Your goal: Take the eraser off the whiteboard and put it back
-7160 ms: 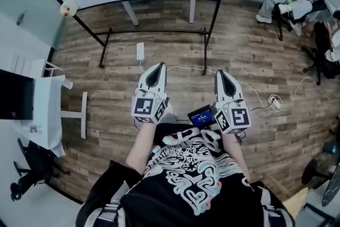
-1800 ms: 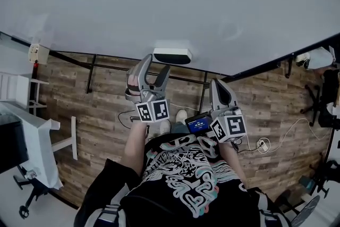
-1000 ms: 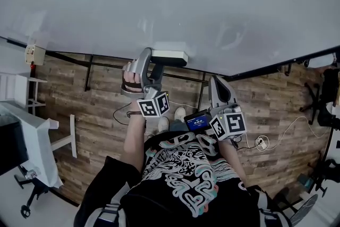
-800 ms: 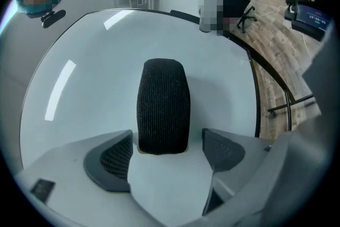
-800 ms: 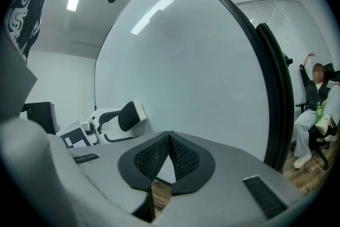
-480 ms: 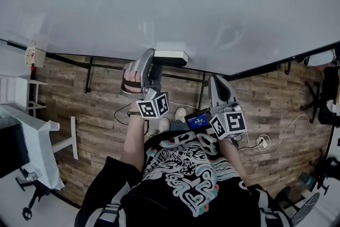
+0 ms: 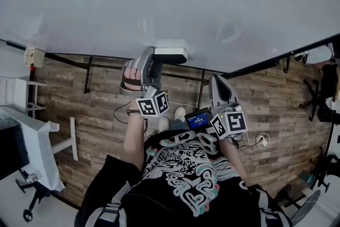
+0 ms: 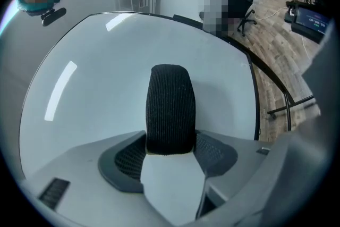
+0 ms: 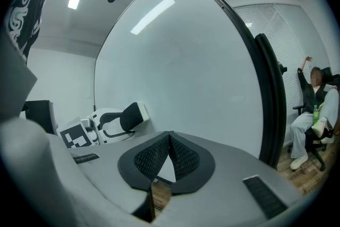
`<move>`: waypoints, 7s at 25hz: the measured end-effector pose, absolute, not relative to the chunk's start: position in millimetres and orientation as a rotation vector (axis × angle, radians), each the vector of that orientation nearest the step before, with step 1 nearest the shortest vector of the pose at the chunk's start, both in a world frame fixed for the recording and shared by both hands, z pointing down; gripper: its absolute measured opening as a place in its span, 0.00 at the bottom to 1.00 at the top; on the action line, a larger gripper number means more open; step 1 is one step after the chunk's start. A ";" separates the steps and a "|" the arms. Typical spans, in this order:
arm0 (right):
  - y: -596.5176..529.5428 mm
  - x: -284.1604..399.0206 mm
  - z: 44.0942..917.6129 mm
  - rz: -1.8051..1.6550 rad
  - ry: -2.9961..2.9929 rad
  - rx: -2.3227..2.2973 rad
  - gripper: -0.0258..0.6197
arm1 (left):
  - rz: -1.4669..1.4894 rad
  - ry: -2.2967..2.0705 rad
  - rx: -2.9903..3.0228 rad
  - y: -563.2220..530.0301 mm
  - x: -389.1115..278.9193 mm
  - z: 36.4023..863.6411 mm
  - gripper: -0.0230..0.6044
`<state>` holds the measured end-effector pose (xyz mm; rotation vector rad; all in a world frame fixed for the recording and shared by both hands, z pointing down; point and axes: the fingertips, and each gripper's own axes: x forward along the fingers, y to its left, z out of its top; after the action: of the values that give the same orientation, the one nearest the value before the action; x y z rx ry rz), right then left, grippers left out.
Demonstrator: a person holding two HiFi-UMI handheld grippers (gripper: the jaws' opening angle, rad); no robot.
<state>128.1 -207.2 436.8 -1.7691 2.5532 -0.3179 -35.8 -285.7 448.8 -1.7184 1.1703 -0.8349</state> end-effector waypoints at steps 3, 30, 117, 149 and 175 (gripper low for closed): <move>-206.9 128.7 436.7 -0.317 2.551 -1.772 0.08 | -0.825 1.165 -1.724 -282.2 -35.4 450.2 0.48; -180.3 114.1 432.8 -0.294 2.535 -1.782 0.08 | -0.815 1.107 -1.742 -252.7 -39.5 453.2 0.48; -144.6 159.8 412.3 -0.246 2.328 -1.909 0.08 | -0.732 1.020 -1.813 -242.7 3.7 413.3 0.48; -171.6 182.0 437.1 -0.329 2.354 -1.914 0.08 | -0.762 1.130 -1.838 -279.2 13.5 428.5 0.48; -165.1 179.1 434.5 -0.322 2.354 -1.937 0.08 | -0.687 1.109 -1.944 -268.3 21.2 432.0 0.64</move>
<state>179.1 -165.1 434.5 -1.9374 2.3540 -0.3216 21.2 -268.3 432.0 -1.9444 1.1093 -0.6874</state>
